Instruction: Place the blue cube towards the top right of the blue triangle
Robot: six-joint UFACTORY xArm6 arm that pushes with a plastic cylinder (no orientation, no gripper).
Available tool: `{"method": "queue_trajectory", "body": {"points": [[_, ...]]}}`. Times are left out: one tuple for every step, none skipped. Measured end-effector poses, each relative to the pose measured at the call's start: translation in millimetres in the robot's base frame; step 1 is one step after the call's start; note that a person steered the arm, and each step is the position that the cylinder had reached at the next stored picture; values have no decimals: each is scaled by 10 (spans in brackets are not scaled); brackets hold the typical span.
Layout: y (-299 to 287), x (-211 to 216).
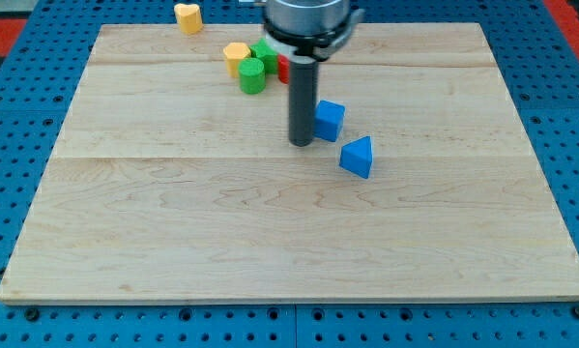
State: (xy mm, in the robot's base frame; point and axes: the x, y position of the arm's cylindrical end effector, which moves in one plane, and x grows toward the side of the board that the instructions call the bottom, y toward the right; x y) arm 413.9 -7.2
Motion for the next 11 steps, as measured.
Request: {"method": "queue_trajectory", "body": {"points": [[-524, -21], [-593, -229], [-411, -291], [2, -292], [311, -299], [821, -299], [1374, -299], [1254, -365], [1064, -533], [1271, -583], [1574, -571]]}}
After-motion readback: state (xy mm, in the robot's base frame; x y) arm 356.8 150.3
